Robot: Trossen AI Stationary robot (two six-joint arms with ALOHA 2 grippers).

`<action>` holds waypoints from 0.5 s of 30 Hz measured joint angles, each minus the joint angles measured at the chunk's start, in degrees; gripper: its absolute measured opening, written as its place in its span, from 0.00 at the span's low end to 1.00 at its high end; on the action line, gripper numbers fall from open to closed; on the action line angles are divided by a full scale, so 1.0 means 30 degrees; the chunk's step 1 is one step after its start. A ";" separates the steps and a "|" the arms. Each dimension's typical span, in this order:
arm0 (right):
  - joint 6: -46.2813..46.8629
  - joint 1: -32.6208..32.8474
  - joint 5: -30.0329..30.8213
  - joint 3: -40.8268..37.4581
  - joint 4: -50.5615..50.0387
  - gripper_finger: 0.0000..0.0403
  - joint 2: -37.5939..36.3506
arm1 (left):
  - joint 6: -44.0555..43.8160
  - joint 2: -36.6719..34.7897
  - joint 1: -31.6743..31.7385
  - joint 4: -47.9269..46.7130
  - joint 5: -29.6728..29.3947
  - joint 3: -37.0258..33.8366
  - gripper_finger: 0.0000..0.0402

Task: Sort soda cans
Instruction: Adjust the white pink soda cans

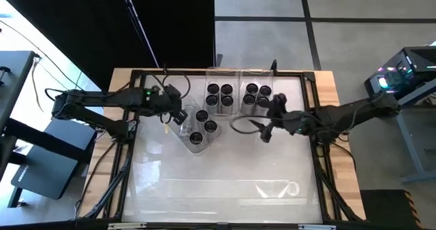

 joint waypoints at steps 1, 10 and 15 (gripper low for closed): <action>-0.0089 0.0032 -0.0126 -0.0814 0.1108 0.84 -0.0370 | -0.0483 0.0023 0.0002 0.0190 0.0297 -0.0392 0.33; -0.1137 -0.1499 -0.2140 -0.3615 0.5935 0.84 -0.0922 | -0.4278 0.0853 0.0700 0.2217 0.2104 -0.3177 0.43; -0.2263 -0.1635 -0.4061 -0.3459 0.5365 0.84 -0.1059 | -0.5775 0.1772 0.1768 0.4193 0.3369 -0.3864 0.59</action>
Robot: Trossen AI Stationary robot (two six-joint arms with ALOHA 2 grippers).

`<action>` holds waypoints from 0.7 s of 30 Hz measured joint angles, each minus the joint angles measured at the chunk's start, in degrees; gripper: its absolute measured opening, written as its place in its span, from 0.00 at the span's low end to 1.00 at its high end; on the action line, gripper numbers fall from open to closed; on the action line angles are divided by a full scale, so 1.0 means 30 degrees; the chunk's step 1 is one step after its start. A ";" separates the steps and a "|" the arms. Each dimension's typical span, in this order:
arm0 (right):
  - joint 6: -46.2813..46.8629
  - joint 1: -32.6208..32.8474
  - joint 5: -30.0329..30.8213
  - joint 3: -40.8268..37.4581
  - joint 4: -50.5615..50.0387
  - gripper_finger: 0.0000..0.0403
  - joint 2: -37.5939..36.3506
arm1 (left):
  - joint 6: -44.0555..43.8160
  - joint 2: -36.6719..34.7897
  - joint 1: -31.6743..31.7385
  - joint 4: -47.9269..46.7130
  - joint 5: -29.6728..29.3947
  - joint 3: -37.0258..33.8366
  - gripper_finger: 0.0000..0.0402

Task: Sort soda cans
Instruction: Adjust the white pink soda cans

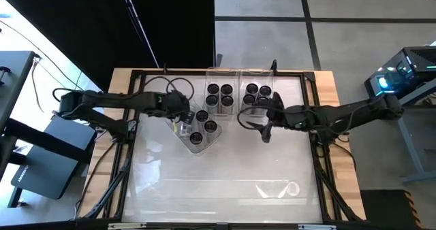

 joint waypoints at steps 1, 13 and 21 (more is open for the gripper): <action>-0.0279 0.0012 -0.0142 0.0011 -0.0014 0.84 -0.0134 | -0.0476 0.0310 0.0207 0.0259 0.0446 -0.0024 0.62; -0.0235 -0.0007 -0.0250 -0.0013 -0.0854 0.84 -0.0483 | -0.1946 0.3214 0.1272 0.1439 0.2895 0.0077 0.68; 0.0609 0.0051 -0.0431 -0.0013 -0.0851 0.84 -0.0483 | -0.1354 0.3101 0.1503 0.1053 0.2635 0.0326 0.68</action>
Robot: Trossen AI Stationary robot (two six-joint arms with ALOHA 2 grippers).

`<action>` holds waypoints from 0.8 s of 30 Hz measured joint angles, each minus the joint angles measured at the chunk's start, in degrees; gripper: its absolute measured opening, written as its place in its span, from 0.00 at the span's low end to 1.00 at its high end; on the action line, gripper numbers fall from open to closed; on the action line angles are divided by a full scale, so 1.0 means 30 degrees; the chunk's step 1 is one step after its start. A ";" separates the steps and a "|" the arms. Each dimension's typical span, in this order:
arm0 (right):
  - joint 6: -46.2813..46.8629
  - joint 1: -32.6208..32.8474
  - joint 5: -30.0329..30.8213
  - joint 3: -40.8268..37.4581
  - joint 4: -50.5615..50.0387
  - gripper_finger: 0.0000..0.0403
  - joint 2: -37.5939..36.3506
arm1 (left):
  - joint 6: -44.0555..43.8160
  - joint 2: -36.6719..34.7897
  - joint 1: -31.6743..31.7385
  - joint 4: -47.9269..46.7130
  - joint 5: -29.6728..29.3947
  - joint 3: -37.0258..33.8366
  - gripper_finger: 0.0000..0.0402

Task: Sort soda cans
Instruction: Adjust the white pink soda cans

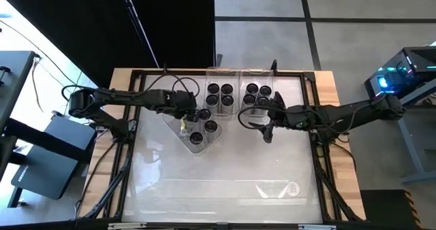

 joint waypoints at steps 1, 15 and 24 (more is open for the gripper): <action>0.0102 0.0000 -0.0007 0.0000 0.0015 0.84 0.0000 | 0.0050 -0.0131 0.0010 -0.0293 -0.0107 0.0184 0.68; 0.0723 0.0000 -0.0036 0.0000 0.0036 0.84 0.0000 | 0.5301 -0.1033 -0.0377 -0.4341 -0.0320 0.4468 0.68; 0.1166 0.0000 -0.0029 0.0000 0.0036 0.84 0.0000 | 0.6031 -0.0990 0.1148 -1.1929 0.0486 0.6502 0.66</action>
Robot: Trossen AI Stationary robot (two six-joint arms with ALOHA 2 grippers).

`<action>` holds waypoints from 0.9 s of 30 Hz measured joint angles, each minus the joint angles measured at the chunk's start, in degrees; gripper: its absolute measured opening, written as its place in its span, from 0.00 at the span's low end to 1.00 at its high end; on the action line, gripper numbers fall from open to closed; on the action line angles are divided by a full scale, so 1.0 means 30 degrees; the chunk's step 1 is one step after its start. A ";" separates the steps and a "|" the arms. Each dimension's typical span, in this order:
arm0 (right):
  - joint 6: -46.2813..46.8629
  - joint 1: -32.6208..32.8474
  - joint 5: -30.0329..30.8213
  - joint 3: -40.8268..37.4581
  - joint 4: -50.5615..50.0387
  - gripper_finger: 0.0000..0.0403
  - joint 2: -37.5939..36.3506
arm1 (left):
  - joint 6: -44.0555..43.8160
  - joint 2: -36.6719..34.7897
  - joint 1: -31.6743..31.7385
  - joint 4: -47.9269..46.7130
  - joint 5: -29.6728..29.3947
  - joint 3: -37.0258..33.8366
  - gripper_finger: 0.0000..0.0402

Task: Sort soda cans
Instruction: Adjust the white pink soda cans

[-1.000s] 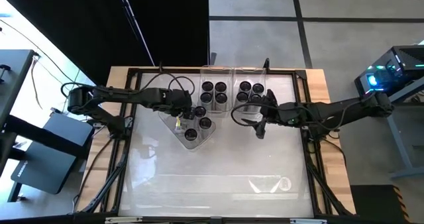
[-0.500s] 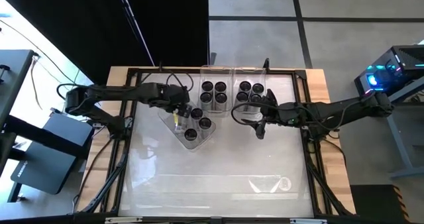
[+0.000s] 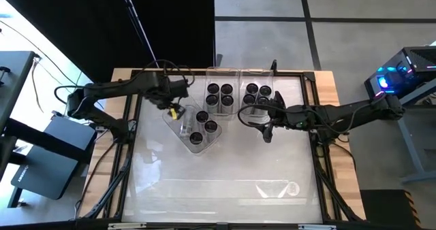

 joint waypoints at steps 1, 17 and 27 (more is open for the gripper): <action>-0.0001 0.0000 0.0000 0.0000 0.0000 0.84 0.0000 | -0.0134 -0.0033 0.0129 -0.0595 0.0345 -0.0277 0.65; -0.0015 0.0007 -0.0466 0.0000 0.0168 0.84 0.0007 | 0.1636 -0.0021 0.3158 0.4697 0.1140 -0.5732 0.47; -0.0007 0.0007 -0.0459 0.0000 0.0737 0.84 0.0015 | 0.4864 -0.0006 0.4287 0.6311 0.1216 -0.5732 0.14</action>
